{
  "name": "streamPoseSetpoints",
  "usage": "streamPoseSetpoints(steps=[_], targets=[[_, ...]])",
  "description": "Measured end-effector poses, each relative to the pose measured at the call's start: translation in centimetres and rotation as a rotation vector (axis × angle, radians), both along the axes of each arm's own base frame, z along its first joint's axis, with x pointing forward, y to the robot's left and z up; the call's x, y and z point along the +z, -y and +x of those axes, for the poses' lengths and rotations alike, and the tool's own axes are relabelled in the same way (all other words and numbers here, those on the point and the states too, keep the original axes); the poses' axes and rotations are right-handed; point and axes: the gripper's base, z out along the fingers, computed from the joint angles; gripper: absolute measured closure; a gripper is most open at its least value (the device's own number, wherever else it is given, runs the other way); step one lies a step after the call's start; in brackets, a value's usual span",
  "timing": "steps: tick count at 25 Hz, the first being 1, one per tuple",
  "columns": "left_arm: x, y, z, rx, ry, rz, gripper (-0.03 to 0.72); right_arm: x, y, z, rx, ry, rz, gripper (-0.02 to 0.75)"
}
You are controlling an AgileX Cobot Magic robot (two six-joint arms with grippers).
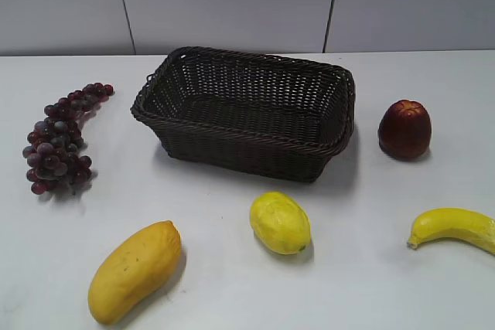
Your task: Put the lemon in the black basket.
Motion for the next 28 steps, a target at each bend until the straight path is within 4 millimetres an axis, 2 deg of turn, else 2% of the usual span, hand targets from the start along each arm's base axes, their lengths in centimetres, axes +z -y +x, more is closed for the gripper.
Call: streamPoseSetpoints(steps=[16,19,24,28], targets=[[0.0,0.0,0.0,0.0,0.0,0.0,0.279,0.0,0.0,0.0,0.0,0.0,0.001,0.15],[0.0,0.0,0.0,0.0,0.0,0.0,0.279,0.8,-0.1,0.5,0.006,-0.001,0.006,0.15],[0.0,0.0,0.0,0.0,0.0,0.0,0.279,3.6,-0.3,3.5,0.017,0.068,0.004,0.139],[0.0,0.0,0.0,0.0,0.0,0.0,0.279,4.5,-0.7,7.3,0.032,0.101,0.007,0.136]])
